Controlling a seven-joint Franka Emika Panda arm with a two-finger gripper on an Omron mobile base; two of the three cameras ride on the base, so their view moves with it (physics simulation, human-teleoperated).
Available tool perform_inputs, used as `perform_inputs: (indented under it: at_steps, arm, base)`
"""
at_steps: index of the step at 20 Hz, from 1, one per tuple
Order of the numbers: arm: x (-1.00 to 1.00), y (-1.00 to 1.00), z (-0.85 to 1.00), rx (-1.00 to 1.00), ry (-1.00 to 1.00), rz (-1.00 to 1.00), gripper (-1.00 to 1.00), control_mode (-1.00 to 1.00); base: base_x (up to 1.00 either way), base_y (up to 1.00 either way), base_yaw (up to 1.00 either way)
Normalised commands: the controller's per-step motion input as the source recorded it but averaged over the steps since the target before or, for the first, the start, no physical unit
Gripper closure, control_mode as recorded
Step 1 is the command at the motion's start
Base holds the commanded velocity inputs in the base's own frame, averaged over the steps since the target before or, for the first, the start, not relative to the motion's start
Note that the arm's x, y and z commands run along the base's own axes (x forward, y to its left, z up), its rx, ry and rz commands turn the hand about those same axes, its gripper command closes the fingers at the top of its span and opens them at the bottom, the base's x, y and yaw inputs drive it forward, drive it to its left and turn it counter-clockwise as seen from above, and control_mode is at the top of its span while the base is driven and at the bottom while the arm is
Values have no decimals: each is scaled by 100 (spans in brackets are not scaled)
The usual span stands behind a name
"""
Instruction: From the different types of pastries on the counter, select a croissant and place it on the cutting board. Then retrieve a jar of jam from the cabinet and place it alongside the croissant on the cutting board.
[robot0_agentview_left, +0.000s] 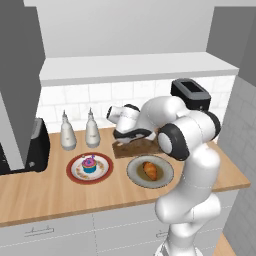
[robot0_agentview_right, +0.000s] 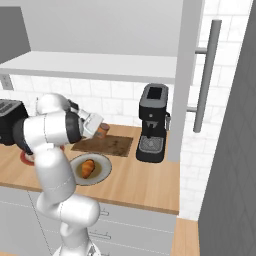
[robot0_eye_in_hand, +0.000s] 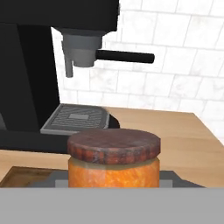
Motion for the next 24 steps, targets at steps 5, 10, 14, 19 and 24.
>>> perform_inputs:
  at_steps: [5, 10, 14, 19, 24]
  arm:
    - [36, 0, -42, -6, -15, -2, 100, -100]
    - [7, 0, -57, -4, -20, -6, 100, -100]
    - [3, 3, -59, 0, -20, -13, 100, -100]
    - [0, 10, -63, 0, -23, -16, 100, -100]
    - [0, 29, -65, -2, -31, -10, 100, -100]
  base:
    - [0, 0, 0]
    - [0, 0, 0]
    - [0, 0, 0]
    - [0, 0, 0]
    - [0, 0, 0]
